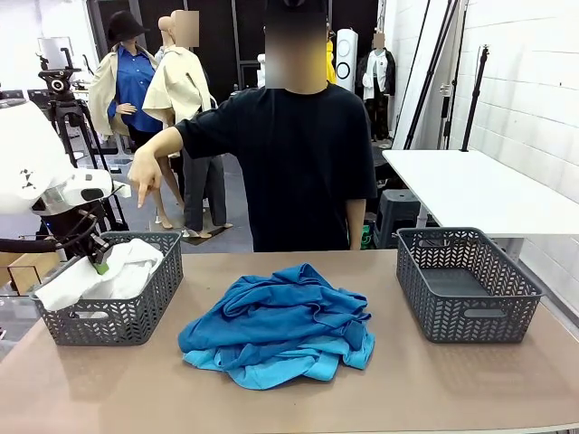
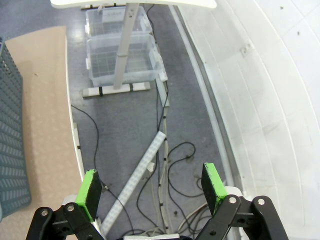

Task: Sort the tops and bottoms.
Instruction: Sort the clothes according to human instructions.

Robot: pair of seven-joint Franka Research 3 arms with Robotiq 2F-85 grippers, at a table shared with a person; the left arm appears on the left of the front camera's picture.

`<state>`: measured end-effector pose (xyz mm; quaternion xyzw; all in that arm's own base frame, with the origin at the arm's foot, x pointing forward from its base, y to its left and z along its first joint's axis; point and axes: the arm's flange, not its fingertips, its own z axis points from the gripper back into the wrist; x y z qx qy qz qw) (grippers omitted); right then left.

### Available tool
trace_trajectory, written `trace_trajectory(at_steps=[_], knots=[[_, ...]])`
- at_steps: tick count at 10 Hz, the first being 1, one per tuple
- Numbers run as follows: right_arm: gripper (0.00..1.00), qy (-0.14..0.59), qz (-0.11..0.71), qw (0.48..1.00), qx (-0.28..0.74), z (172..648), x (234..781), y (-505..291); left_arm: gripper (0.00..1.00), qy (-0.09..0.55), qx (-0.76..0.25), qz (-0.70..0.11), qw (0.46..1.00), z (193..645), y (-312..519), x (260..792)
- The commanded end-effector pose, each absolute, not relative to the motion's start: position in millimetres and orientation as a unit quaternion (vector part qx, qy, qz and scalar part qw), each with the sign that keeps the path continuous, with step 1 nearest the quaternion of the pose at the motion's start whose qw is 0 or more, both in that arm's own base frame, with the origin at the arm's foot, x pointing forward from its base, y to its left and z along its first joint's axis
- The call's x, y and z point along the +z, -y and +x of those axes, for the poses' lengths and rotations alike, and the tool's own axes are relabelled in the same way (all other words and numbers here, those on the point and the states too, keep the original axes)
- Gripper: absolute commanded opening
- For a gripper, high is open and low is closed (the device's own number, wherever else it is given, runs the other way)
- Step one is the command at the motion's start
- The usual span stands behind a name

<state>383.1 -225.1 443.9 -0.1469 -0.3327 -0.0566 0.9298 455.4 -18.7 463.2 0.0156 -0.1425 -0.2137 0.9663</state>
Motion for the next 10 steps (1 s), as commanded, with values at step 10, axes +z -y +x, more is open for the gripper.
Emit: trace_trajectory(at_steps=[10], knots=[[1.00, 0.330, -0.148, 0.931, -0.053, 383, 443, 225, 0.00, 0.133, -0.264, -0.044, 0.954, 560, 30, 383]])
